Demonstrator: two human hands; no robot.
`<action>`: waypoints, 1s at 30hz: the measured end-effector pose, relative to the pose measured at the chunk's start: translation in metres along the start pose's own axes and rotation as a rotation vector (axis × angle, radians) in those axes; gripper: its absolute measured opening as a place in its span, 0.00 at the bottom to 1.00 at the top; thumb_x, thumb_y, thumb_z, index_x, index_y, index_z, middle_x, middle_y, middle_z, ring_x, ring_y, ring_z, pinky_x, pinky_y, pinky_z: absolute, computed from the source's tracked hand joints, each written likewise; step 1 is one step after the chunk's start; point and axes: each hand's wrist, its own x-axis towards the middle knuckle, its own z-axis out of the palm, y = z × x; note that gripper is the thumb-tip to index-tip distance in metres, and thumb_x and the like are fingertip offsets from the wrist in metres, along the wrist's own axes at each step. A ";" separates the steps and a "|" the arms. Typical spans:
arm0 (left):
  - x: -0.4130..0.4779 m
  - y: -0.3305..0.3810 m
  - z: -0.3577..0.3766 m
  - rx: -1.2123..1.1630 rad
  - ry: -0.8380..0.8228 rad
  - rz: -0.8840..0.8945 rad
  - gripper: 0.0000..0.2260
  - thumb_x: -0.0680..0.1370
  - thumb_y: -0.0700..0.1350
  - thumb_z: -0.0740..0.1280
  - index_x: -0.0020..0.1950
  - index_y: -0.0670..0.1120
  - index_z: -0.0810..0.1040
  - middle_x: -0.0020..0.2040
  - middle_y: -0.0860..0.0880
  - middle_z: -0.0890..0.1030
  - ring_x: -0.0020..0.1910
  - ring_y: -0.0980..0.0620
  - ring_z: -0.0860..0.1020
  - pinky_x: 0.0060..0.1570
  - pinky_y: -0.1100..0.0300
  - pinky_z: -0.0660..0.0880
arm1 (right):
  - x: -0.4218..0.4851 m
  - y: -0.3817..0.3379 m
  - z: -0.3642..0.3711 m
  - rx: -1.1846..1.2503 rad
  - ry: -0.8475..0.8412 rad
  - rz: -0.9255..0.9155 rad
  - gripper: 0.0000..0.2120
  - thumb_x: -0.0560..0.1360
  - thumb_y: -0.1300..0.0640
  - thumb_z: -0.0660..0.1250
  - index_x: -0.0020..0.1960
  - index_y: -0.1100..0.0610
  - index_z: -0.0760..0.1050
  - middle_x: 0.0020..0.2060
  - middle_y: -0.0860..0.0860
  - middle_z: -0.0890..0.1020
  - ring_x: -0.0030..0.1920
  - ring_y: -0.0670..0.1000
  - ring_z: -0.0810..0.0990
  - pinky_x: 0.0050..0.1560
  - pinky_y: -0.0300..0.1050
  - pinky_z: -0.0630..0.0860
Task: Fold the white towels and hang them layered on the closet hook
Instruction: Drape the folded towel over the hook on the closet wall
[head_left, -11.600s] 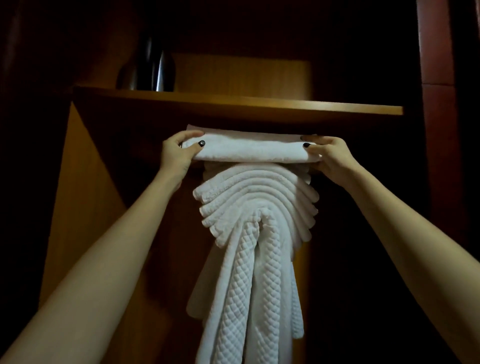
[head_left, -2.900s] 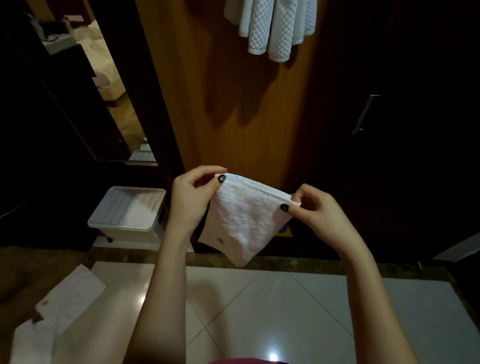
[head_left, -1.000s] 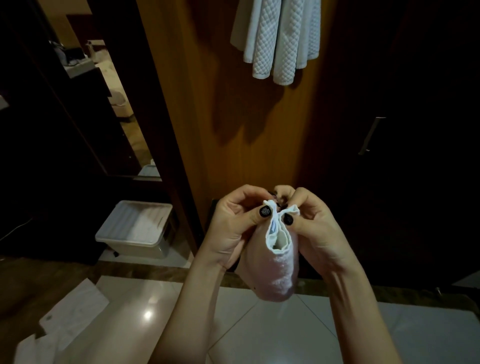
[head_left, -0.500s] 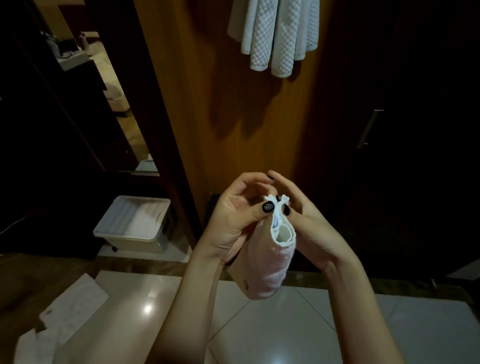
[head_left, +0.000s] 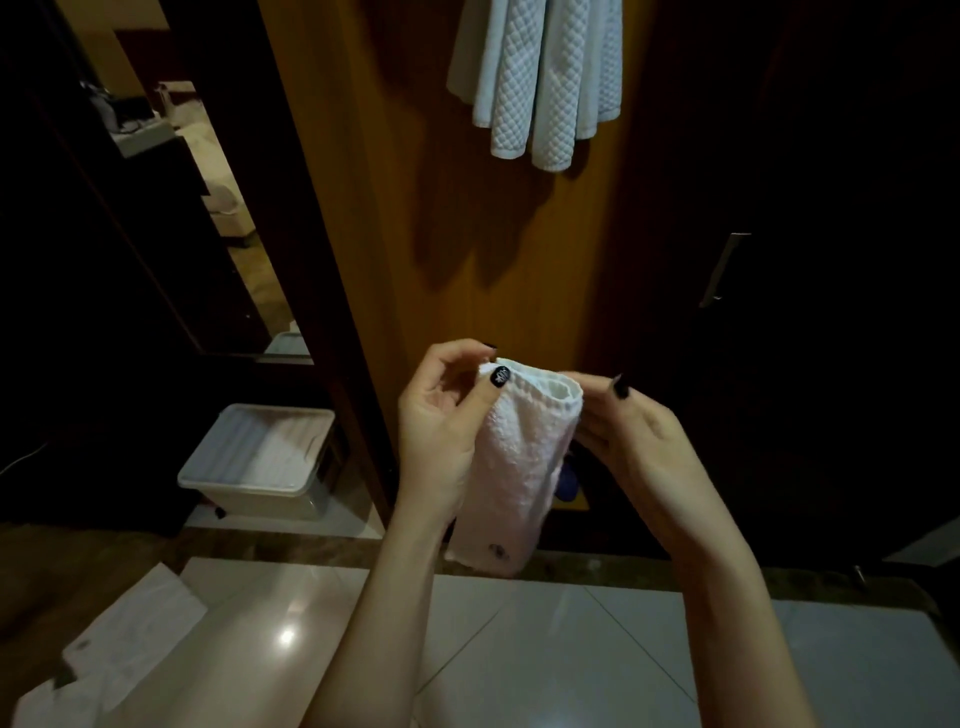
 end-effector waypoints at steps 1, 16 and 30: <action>0.000 -0.001 0.001 0.019 0.017 0.023 0.12 0.75 0.36 0.70 0.47 0.54 0.81 0.46 0.55 0.82 0.49 0.54 0.80 0.50 0.60 0.75 | -0.001 -0.002 0.001 -0.056 -0.007 -0.014 0.17 0.76 0.44 0.66 0.60 0.50 0.80 0.57 0.46 0.83 0.60 0.46 0.81 0.58 0.40 0.77; -0.006 0.008 -0.003 0.190 0.026 0.110 0.13 0.75 0.33 0.70 0.50 0.51 0.80 0.49 0.53 0.83 0.50 0.57 0.81 0.49 0.66 0.76 | 0.001 0.002 0.023 -0.514 0.223 -0.246 0.08 0.76 0.61 0.70 0.41 0.51 0.75 0.36 0.46 0.78 0.39 0.45 0.78 0.39 0.39 0.73; -0.001 0.015 -0.017 0.118 -0.145 -0.004 0.16 0.71 0.34 0.74 0.50 0.54 0.82 0.44 0.56 0.81 0.45 0.58 0.79 0.46 0.67 0.76 | 0.004 -0.004 0.007 -0.477 0.081 -0.218 0.06 0.77 0.57 0.69 0.44 0.48 0.75 0.40 0.46 0.79 0.41 0.44 0.78 0.40 0.38 0.74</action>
